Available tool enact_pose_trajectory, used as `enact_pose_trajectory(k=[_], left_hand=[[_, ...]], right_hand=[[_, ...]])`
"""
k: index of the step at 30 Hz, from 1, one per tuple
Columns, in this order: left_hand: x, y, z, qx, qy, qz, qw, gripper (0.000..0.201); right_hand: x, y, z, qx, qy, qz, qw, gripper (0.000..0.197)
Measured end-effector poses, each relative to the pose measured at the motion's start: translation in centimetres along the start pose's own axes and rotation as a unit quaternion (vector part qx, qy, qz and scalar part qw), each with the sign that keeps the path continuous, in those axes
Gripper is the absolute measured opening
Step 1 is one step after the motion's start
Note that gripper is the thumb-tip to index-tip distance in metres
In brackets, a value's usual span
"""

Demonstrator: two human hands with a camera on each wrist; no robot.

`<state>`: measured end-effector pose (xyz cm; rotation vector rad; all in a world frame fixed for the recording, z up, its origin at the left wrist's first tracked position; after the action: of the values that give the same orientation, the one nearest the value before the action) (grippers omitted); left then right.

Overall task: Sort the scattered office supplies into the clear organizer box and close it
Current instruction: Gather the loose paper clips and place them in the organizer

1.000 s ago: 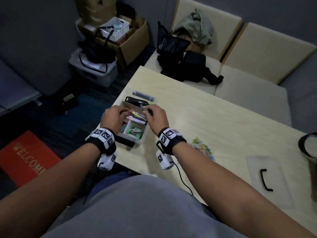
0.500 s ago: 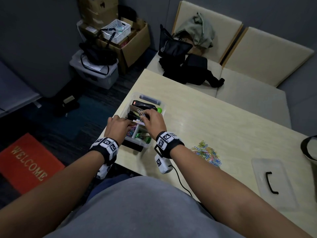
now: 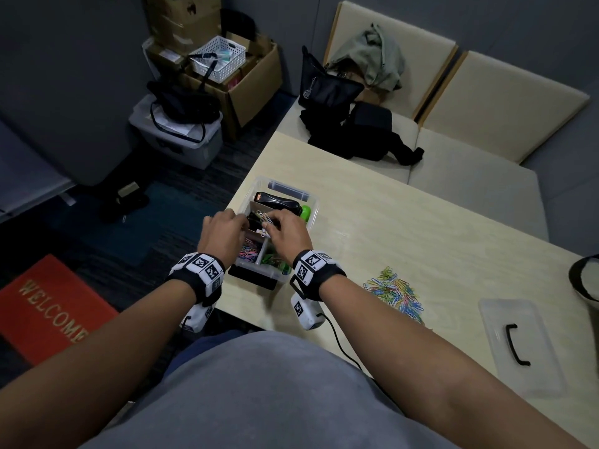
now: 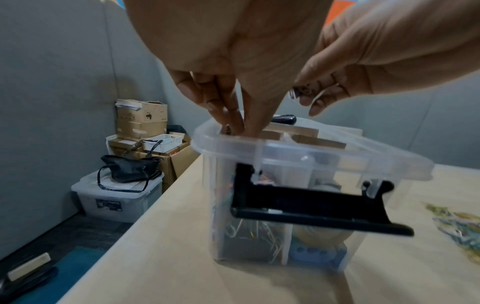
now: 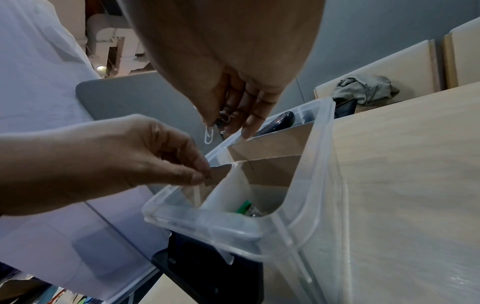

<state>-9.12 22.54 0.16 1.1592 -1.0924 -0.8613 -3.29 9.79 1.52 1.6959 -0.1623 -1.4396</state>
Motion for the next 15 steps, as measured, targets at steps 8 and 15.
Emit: enact_pose_trajectory(k=[8,15], left_hand=[[-2.6,-0.6,-0.8,-0.02,0.059,0.066,0.996,0.037],[-3.0,-0.9,-0.9,-0.015,0.064,0.089,0.994,0.036]], right_hand=[[-0.9,-2.4,0.1,-0.032,0.011,0.017,0.999,0.016],[-1.5,-5.4,-0.3,-0.103,0.028,0.187,0.977,0.018]])
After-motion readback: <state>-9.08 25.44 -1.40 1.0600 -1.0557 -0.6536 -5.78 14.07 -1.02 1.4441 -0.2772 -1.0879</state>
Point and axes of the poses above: each hand's wrist, its own z-axis away from the middle knuckle, its own y-axis out of the back of the hand, x = y × z, the point moved 8 cm from there along -z, towards the middle knuckle, and after that the axes turned 2 degrees about -x, right-handed, at the moved point
